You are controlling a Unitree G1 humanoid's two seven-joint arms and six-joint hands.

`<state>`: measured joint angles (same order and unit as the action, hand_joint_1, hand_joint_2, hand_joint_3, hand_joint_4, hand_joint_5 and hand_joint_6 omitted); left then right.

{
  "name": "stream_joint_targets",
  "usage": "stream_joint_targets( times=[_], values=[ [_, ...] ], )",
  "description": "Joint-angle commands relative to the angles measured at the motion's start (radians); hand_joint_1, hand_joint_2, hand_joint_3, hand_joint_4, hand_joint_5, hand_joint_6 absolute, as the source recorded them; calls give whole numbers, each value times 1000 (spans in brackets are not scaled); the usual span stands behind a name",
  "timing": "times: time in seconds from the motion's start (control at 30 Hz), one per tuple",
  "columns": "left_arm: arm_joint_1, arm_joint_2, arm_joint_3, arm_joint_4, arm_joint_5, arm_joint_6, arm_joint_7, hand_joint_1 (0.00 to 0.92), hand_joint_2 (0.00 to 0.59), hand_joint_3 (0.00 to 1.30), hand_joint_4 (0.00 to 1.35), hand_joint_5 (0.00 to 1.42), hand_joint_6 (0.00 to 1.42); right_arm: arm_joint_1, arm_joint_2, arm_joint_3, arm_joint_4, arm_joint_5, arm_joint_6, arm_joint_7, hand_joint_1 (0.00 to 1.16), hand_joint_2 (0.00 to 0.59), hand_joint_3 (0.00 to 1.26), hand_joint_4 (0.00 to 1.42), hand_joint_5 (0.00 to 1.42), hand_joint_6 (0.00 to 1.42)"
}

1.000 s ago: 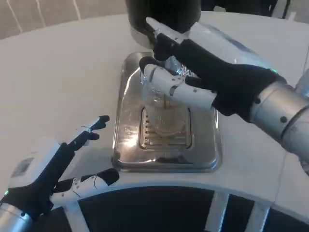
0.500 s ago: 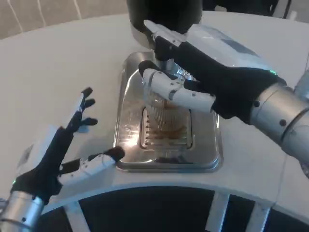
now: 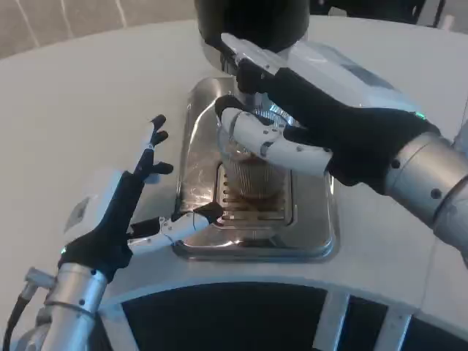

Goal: Grasp the cup under the faucet to collect the drink, then remove the cup.

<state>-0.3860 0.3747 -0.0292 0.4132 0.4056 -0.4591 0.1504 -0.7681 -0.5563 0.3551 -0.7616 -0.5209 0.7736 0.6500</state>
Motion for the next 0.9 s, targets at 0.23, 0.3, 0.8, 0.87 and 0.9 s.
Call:
stream_joint_targets(
  times=[0.23,0.3,0.8,0.87,0.9],
  values=[
    [-151,-23,-46,180,11,6,53,393,66,0,0,332,345,17,7,23,-23,30,-28,44,0,545,0,0,0,0],
    [-170,-28,-52,203,12,2,58,393,66,0,0,333,346,18,5,22,-27,29,-24,46,0,545,0,0,0,0],
    [-191,-21,-77,232,7,-18,64,381,68,1,0,342,347,116,-17,-120,-157,-24,-3,3,0,549,0,0,0,0],
    [-190,-20,-79,233,7,-20,62,380,68,2,0,343,347,137,-17,-152,-185,-34,-6,-5,0,551,0,0,0,0],
    [-189,-21,-80,233,7,-20,60,380,68,2,0,344,347,147,-17,-168,-199,-39,-6,-10,0,551,0,0,0,0]
  ],
)
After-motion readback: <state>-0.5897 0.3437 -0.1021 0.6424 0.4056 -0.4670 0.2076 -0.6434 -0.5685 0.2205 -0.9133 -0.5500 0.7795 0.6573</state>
